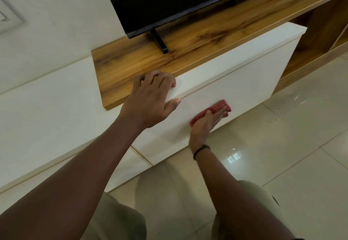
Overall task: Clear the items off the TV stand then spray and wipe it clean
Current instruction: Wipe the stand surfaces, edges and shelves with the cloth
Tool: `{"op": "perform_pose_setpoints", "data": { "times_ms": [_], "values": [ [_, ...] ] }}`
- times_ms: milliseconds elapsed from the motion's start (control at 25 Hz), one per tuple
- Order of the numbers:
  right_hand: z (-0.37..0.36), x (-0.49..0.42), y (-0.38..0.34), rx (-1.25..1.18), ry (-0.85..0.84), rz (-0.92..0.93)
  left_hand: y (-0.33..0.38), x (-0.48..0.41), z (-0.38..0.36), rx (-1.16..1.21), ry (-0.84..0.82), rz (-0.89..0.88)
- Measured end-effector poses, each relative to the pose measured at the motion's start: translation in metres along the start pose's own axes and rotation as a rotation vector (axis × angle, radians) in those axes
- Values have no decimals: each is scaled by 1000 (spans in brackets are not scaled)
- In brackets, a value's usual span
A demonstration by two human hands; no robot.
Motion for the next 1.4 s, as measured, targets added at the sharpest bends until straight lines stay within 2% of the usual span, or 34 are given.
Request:
{"op": "perform_pose_setpoints", "data": {
  "times_ms": [80,120,160,320,400,440,520,600,680,760,840,920,1000,1040,1160,1240,1320,1400],
  "values": [
    [20,-49,-3,-121,61,-165,1,0,-1,7,6,-6],
    [23,-62,-10,-157,37,-175,1,0,-1,6,12,-7],
    [20,-64,-25,-153,-7,-110,0,0,-1,1,17,-8],
    [-19,1,-108,56,-96,533,-1,0,-2,-6,5,3],
    [-35,52,-107,282,-165,839,1,-1,-1,-5,-10,4],
    [-37,74,-95,364,-211,917,2,-1,-1,-5,-21,3],
    [-31,87,-78,420,-275,951,2,0,0,-3,-30,8],
    [-25,61,-96,427,-207,976,1,1,-1,14,-16,18],
    [-15,10,-129,330,-77,855,1,0,-1,26,10,12],
    [3,-44,-147,192,23,619,0,0,-1,30,27,0],
    [21,-77,-131,112,52,371,-1,1,-2,21,31,-5],
    [31,-73,-93,62,34,116,1,-1,-2,10,9,-4],
    [19,-32,-65,67,0,-12,2,-2,-1,17,-18,10],
    [6,-4,-63,111,-23,27,1,-1,0,25,-26,25],
    [-30,55,-108,139,-56,360,0,-4,3,78,-52,66],
    [-29,30,-140,122,-14,487,15,-30,-3,71,-74,24],
    [-6,-29,-152,128,50,485,40,-69,-21,85,-114,-26],
    [19,-84,-142,88,22,384,60,-98,-37,53,-97,-35]
  ]
}}
Point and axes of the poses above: each hand's wrist, its own x-axis away from the middle knuckle, its own z-axis out of the back of the hand, y = z × x, the point moved 8 cm from there along -x, towards the middle knuckle, and after that the axes turned 8 degrees about x, right-handed, at the moved point
